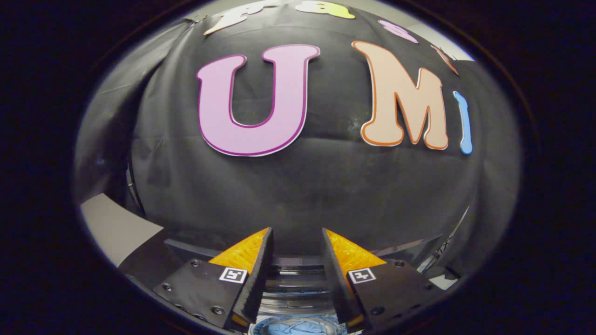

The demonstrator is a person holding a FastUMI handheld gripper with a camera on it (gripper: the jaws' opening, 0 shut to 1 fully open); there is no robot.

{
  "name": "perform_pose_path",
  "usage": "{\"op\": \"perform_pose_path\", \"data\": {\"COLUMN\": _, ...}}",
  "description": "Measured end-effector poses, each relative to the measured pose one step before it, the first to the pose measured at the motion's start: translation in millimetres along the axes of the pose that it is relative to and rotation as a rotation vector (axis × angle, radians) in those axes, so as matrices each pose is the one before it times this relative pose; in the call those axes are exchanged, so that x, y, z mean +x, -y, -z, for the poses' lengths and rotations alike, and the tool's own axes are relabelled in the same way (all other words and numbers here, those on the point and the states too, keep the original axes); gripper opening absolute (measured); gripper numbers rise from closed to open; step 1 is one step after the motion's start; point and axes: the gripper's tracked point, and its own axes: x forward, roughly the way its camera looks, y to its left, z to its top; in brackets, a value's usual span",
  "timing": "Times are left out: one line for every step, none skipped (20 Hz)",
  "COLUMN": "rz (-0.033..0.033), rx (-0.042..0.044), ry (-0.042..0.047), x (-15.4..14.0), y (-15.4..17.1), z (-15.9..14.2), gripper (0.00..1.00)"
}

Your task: Put the clothes into the washing machine and then close the washing machine lid.

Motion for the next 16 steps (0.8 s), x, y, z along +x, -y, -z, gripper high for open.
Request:
{"op": "perform_pose_path", "data": {"rz": -0.00548, "rx": 0.00578, "ry": 0.00396, "x": -10.58, "y": 0.85, "z": 2.29, "gripper": 0.64}}
{"op": "perform_pose_path", "data": {"rz": -0.00657, "rx": 0.00338, "ry": -0.00263, "x": -10.94, "y": 0.13, "z": 2.54, "gripper": 0.64}}
{"op": "perform_pose_path", "data": {"rz": -0.00916, "rx": -0.00211, "ry": -0.00786, "x": -11.24, "y": -1.54, "z": 4.22, "gripper": 0.64}}
{"op": "perform_pose_path", "data": {"rz": -0.01003, "rx": -0.00349, "ry": -0.01293, "x": -14.95, "y": -0.21, "z": 6.26, "gripper": 0.64}}
{"op": "perform_pose_path", "data": {"rz": -0.01172, "rx": -0.00209, "ry": -0.01430, "x": -14.72, "y": -1.21, "z": 8.11, "gripper": 0.64}}
{"op": "perform_pose_path", "data": {"rz": -0.01160, "rx": 0.00801, "ry": -0.01406, "x": -14.25, "y": -1.03, "z": 9.57, "gripper": 0.64}}
{"op": "perform_pose_path", "data": {"rz": -0.01311, "rx": 0.01786, "ry": -0.01338, "x": -14.95, "y": -0.05, "z": 12.22, "gripper": 0.64}}
{"op": "perform_pose_path", "data": {"rz": -0.01552, "rx": 0.02367, "ry": -0.00648, "x": -12.93, "y": -0.46, "z": 12.76, "gripper": 0.64}}
{"op": "perform_pose_path", "data": {"rz": -0.00896, "rx": 0.02088, "ry": 0.00186, "x": -12.75, "y": 1.26, "z": 11.27, "gripper": 0.64}}
{"op": "perform_pose_path", "data": {"rz": 0.00026, "rx": 0.01241, "ry": 0.00865, "x": -11.64, "y": 4.37, "z": 8.74, "gripper": 0.64}}
{"op": "perform_pose_path", "data": {"rz": 0.00878, "rx": -0.00062, "ry": 0.00943, "x": -12.07, "y": 6.93, "z": 8.81, "gripper": 0.64}}
{"op": "perform_pose_path", "data": {"rz": 0.00651, "rx": -0.00657, "ry": 0.01139, "x": -11.12, "y": 5.77, "z": 8.68, "gripper": 0.64}}
{"op": "perform_pose_path", "data": {"rz": 0.00598, "rx": -0.00254, "ry": 0.01380, "x": -12.54, "y": 7.27, "z": 7.54, "gripper": 0.64}}
{"op": "perform_pose_path", "data": {"rz": 0.00402, "rx": 0.00661, "ry": 0.00865, "x": -13.09, "y": 8.25, "z": 9.88, "gripper": 0.64}}
{"op": "perform_pose_path", "data": {"rz": 0.00154, "rx": 0.01139, "ry": 0.00835, "x": -13.59, "y": 7.69, "z": 7.98, "gripper": 0.64}}
{"op": "perform_pose_path", "data": {"rz": 0.00526, "rx": 0.00896, "ry": 0.01143, "x": -13.36, "y": 8.10, "z": 7.98, "gripper": 0.64}}
